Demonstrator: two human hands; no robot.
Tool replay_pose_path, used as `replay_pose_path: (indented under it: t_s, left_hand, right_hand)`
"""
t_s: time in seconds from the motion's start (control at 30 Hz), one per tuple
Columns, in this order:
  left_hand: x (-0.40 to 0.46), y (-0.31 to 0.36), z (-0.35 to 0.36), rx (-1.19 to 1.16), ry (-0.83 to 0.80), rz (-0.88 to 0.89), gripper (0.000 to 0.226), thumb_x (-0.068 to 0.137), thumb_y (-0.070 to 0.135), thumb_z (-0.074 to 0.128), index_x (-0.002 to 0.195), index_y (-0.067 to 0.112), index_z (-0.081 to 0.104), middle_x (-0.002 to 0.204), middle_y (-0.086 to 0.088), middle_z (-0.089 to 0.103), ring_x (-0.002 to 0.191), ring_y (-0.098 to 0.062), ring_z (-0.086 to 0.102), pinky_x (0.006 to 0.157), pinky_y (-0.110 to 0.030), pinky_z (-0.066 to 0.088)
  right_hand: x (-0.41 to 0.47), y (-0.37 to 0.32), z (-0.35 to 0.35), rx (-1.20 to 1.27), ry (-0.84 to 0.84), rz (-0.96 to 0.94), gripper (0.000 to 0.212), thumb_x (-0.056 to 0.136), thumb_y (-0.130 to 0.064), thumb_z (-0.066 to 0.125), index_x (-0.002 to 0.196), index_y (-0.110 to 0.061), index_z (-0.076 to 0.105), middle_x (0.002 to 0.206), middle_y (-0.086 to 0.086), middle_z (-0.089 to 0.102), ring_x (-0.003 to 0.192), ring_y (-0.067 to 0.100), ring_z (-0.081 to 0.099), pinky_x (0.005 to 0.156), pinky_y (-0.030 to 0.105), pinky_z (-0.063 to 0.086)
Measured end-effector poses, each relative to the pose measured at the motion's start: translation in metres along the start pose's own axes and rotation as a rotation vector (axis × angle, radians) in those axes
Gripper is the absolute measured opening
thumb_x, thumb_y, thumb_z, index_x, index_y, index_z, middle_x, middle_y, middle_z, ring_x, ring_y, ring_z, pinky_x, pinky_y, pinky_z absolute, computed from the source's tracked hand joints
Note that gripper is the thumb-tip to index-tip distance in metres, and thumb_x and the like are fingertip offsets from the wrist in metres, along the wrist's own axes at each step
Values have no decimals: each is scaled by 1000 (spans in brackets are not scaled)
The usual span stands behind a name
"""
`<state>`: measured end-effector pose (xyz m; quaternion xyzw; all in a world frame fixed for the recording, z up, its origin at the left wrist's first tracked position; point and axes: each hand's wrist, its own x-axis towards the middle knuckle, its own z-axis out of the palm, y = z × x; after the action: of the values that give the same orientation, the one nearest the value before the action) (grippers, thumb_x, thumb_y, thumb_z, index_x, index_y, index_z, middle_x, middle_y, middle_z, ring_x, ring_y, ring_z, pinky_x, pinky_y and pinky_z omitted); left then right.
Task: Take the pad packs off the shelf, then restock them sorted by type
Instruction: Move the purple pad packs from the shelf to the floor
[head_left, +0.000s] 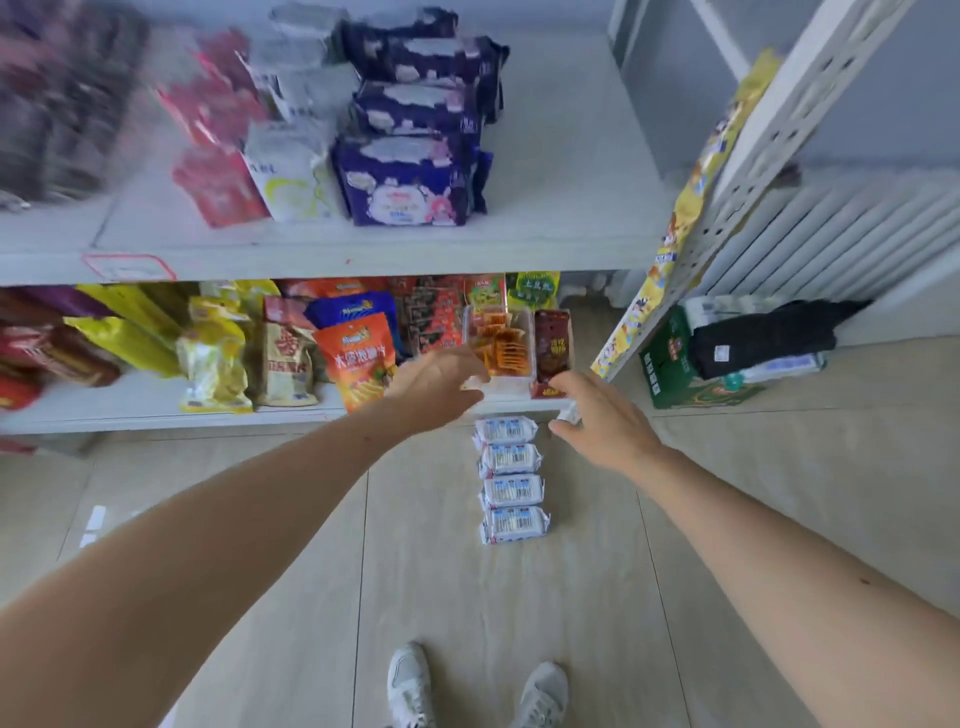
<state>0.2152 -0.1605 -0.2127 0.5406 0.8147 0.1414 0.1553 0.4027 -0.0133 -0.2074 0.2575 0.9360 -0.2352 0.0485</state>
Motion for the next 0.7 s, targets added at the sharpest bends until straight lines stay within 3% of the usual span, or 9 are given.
replay_pose_path:
  t_s: [0.2,0.3,0.4,0.57,0.7]
  left_hand:
    - [-17,7,-108,28,98,64,20,91,29,57,109,26,67,116,6,61,97,-12,58,64,-25,46]
    - [-18,-6,-147,38,139,74,21,91,26,57,110,25,66,119,7,60,103,-15,58,73,-34,52]
    - [-10,-24,-175,76,170,61,22,90,28,59,112,25,64,121,6,59,105,-16,58,78,-38,53]
    - [16,-50,-215,115,202,33,24,89,26,63,112,20,64,120,3,59,97,-17,59,75,-32,50]
    - [37,-67,-238,121,240,5,26,87,27,65,111,20,65,118,3,60,96,-15,57,72,-32,49]
  right_hand:
    - [6,-65,-78,-47,110,-66,47,88,-27,64,131,-21,46,133,-2,48,117,17,52,92,38,47]
    - [15,-89,-104,-52,167,-86,46,88,-28,64,130,-20,46,133,-1,49,117,17,53,93,42,48]
    - [31,-104,-124,-70,204,-123,45,88,-27,63,130,-20,46,134,-2,47,116,18,53,90,44,49]
    - [74,-124,-147,-133,223,-176,48,89,-26,62,132,-18,45,138,-2,45,121,18,48,90,36,45]
    - [116,-133,-154,-150,187,-206,54,87,-30,64,136,-18,42,141,-1,44,127,19,43,94,38,44]
